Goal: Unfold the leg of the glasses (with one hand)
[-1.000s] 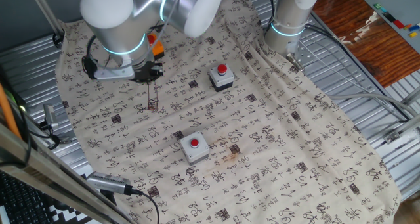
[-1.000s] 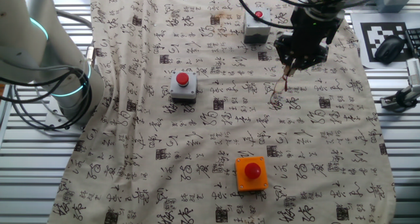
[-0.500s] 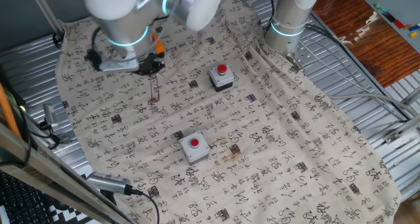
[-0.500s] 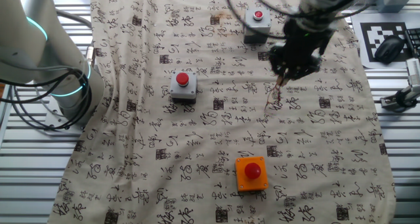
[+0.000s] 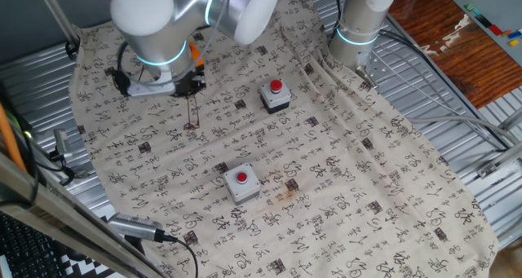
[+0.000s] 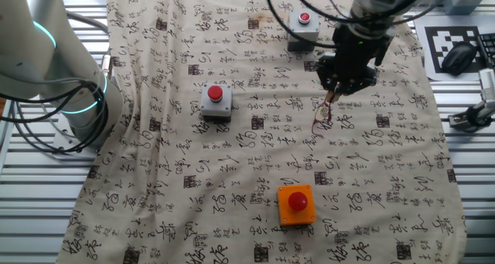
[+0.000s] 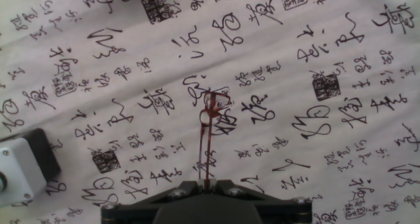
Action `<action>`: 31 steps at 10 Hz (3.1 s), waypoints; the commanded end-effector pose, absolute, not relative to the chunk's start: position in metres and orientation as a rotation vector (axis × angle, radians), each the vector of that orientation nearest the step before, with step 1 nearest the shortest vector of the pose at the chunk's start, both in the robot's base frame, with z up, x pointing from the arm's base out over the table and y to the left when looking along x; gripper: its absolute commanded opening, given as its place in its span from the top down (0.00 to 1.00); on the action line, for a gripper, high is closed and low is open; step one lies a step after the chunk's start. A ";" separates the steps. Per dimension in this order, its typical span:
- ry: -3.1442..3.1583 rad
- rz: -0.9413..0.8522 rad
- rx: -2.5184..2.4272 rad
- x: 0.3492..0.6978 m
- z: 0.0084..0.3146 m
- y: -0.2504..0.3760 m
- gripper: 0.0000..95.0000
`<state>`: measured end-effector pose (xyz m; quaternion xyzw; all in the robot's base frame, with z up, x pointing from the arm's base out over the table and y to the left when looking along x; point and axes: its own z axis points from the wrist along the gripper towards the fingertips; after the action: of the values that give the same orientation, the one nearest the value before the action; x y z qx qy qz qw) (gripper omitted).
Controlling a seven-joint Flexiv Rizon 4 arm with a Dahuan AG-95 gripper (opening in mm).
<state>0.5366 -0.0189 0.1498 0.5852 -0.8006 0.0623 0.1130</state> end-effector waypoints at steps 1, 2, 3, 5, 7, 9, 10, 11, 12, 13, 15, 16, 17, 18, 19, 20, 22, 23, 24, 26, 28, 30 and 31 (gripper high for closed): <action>-2.346 0.198 1.715 0.535 0.148 -0.022 1.00; -2.338 0.201 1.721 0.536 0.148 -0.026 1.00; -2.319 0.204 1.736 0.536 0.149 -0.031 1.00; -2.269 0.223 1.768 0.533 0.153 -0.039 1.00; -2.248 0.235 1.780 0.529 0.158 -0.048 1.00; -2.236 0.236 1.791 0.527 0.161 -0.056 1.00; -2.223 0.240 1.799 0.527 0.161 -0.058 1.00; -2.206 0.251 1.804 0.527 0.160 -0.058 1.00; -2.204 0.250 1.808 0.528 0.159 -0.059 1.00; -2.211 0.244 1.809 0.530 0.156 -0.058 1.00; -2.233 0.237 1.803 0.534 0.151 -0.053 1.00; -2.257 0.228 1.794 0.536 0.149 -0.050 1.00; -2.272 0.224 1.784 0.537 0.148 -0.048 1.00; -2.279 0.221 1.781 0.537 0.146 -0.046 1.00; -2.281 0.219 1.780 0.538 0.146 -0.045 1.00; -2.283 0.215 1.782 0.539 0.145 -0.043 1.00; -2.283 0.212 1.784 0.539 0.144 -0.042 0.80; -2.287 0.210 1.782 0.539 0.144 -0.041 0.80; -2.292 0.206 1.780 0.539 0.144 -0.041 0.80; -2.299 0.202 1.774 0.540 0.145 -0.035 0.60; -2.303 0.201 1.769 0.542 0.147 -0.030 0.60; -2.317 0.199 1.755 0.542 0.149 -0.026 0.80; -2.348 0.192 1.716 0.541 0.151 -0.023 0.80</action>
<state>0.5416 -0.0234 0.1505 0.5889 -0.7974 0.0668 0.1132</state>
